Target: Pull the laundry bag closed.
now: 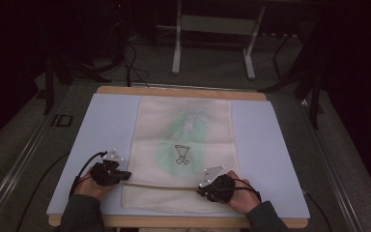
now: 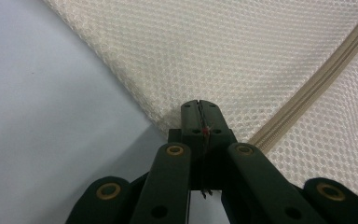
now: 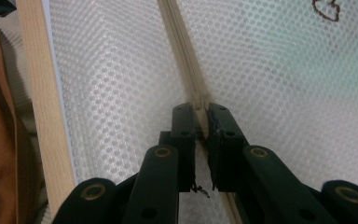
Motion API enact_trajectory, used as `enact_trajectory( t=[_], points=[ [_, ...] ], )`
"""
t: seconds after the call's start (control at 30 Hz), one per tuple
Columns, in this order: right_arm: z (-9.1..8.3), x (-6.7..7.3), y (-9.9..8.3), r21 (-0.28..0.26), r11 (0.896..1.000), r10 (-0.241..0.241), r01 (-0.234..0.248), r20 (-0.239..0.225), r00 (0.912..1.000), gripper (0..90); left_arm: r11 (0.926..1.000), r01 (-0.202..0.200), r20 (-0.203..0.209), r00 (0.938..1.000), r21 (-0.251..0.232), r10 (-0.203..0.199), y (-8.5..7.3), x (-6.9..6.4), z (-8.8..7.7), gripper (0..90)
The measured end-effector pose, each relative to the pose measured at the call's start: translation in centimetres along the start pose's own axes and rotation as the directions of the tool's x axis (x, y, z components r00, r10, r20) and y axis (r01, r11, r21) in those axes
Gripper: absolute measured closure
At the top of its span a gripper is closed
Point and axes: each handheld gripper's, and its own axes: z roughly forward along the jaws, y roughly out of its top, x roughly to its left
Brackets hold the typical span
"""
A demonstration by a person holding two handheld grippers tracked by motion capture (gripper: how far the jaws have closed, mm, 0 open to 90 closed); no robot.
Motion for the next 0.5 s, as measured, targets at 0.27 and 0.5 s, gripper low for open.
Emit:
enact_trajectory(
  t=[0.27, 0.5],
  points=[
    [-0.5, -0.3, -0.8, -0.005, 1.000, 0.024, -0.024, 0.003, 0.9997, 82.3, 1.0000, 0.003, -0.001, 1.0000, -0.001, -0.003, 0.0, 0.0, 0.0, 90.0],
    [-0.9, -0.5, -1.2, -0.003, 0.999, 0.035, -0.035, 0.008, 0.9993, 82.3, 1.0000, 0.005, 0.000, 1.0000, -0.003, -0.005, 0.0, 0.0, 0.0, 90.0]
  ],
)
